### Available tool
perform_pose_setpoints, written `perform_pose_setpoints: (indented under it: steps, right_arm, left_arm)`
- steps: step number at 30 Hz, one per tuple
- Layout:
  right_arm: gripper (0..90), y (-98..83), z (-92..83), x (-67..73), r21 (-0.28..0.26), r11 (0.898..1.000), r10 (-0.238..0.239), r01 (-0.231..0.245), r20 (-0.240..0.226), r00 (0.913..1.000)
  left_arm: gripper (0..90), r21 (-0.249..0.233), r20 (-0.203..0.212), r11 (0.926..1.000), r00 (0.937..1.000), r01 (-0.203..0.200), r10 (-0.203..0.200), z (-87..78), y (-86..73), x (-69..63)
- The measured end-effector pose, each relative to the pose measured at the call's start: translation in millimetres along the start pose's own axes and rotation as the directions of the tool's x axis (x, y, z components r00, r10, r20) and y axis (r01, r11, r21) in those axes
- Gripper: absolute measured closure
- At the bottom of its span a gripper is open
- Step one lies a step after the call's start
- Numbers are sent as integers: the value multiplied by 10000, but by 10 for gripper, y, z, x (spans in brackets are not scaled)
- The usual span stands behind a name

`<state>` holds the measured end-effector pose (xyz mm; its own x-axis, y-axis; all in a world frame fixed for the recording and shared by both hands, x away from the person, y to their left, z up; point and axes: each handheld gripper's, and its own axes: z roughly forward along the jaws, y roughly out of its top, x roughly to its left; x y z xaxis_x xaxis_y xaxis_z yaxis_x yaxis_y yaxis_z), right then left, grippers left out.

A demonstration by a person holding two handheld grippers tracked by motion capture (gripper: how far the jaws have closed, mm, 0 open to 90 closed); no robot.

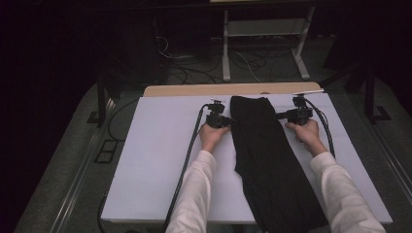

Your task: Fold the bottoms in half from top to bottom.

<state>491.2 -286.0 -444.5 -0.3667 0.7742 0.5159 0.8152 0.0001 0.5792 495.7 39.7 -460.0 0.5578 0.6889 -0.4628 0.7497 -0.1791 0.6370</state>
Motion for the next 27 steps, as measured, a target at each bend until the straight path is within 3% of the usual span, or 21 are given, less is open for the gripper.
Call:
perform_pose_setpoints:
  steps: [3,9,15,20,27]
  right_arm:
    - [881,-20,-82,22,-411,9991,44,-60,-395,9992]
    - [880,-63,-186,75,-748,9972,-72,19,-711,9974]
    - [880,-110,-229,128,-931,9953,-337,267,-747,9966]
    - [880,-161,-301,134,-1158,9924,-507,423,-707,9962]
    - [880,-227,-416,111,-1488,9884,-442,302,-914,9948]
  left_arm:
    - [869,-92,194,9999,9997,117,-116,-30,1,2]
    - [869,-352,394,9993,9992,83,-69,-86,3,-30]
    - [869,-454,671,9989,9977,69,-39,-156,29,-67]
    - [870,-521,830,9985,9963,-185,228,-228,52,-142]
    - [869,-676,1164,9972,9924,-323,400,-296,4,-236]
